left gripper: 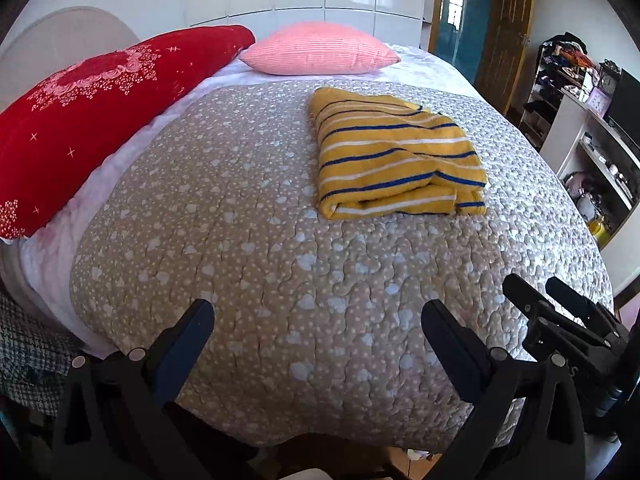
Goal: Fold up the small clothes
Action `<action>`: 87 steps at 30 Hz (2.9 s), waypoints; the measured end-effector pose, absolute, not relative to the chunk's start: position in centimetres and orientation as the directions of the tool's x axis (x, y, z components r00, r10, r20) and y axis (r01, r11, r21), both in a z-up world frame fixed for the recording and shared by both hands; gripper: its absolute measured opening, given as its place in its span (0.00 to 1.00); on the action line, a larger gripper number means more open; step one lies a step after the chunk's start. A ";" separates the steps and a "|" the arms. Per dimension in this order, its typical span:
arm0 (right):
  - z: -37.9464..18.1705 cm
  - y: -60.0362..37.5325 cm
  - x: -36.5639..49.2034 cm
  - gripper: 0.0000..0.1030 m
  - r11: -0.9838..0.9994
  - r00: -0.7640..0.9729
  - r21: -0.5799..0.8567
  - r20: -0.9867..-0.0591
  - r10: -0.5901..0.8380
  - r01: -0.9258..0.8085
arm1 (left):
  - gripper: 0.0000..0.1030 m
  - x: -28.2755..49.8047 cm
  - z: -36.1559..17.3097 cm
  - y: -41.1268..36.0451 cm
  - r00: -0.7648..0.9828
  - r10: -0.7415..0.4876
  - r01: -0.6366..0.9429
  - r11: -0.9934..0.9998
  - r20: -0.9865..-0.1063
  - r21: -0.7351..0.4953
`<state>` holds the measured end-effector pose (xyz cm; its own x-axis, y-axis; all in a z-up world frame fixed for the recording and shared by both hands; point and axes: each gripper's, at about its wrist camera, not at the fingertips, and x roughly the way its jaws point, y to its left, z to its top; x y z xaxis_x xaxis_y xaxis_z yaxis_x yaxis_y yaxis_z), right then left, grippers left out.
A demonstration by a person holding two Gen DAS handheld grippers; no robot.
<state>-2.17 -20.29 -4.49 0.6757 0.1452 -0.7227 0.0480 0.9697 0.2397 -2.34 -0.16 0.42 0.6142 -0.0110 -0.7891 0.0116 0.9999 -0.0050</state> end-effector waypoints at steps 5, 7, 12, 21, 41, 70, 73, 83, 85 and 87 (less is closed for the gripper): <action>-4.8 -20.0 -2.0 0.76 0.971 0.669 0.233 -0.730 0.142 0.047 | 1.00 -2.5 0.4 -0.6 0.619 -0.010 0.023 1.000 -0.785 0.006; -5.0 -20.1 -2.0 0.76 0.971 0.665 0.233 -0.734 0.142 0.050 | 1.00 -2.5 0.4 -0.6 0.618 -0.008 0.026 1.000 -0.786 0.010; -5.1 -20.1 -2.0 0.76 0.971 0.663 0.234 -0.735 0.140 0.054 | 1.00 -2.5 0.2 -0.8 0.613 -0.010 0.029 1.000 -0.790 0.010; -5.5 -20.1 -1.7 0.77 0.972 0.650 0.229 -0.746 0.141 0.052 | 1.00 -2.3 -0.3 -1.0 0.596 -0.007 0.033 0.999 -0.803 0.015; -6.2 -20.5 -1.4 0.77 0.973 0.638 0.226 -0.757 0.143 0.050 | 1.00 -2.0 -1.5 -0.9 0.555 -0.019 0.032 0.999 -0.831 -0.001; -6.8 -20.3 -1.3 0.77 0.975 0.625 0.220 -0.766 0.152 0.032 | 1.00 -1.7 -2.4 -0.7 0.522 -0.023 0.021 1.000 -0.853 -0.014; -6.8 -20.2 -1.3 0.77 0.975 0.624 0.220 -0.766 0.152 0.034 | 1.00 -1.7 -2.6 -0.7 0.517 -0.024 0.020 1.000 -0.856 -0.017; -7.0 -20.2 -1.2 0.77 0.975 0.621 0.219 -0.768 0.153 0.031 | 1.00 -1.6 -2.9 -0.5 0.508 -0.027 0.019 1.000 -0.861 -0.020; -7.1 -20.2 -1.2 0.77 0.975 0.620 0.219 -0.769 0.153 0.030 | 1.00 -1.6 -3.0 -0.5 0.506 -0.028 0.018 1.000 -0.862 -0.021; -7.1 -20.2 -1.2 0.77 0.975 0.620 0.218 -0.770 0.153 0.030 | 1.00 -1.5 -3.0 -0.5 0.506 -0.028 0.018 1.000 -0.862 -0.022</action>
<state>-1.19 -20.20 -7.14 0.6195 0.1532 -0.7699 0.0298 0.9755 0.2181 -1.54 -0.48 -2.97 0.5061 -0.0280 -0.8620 0.0182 0.9996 -0.0218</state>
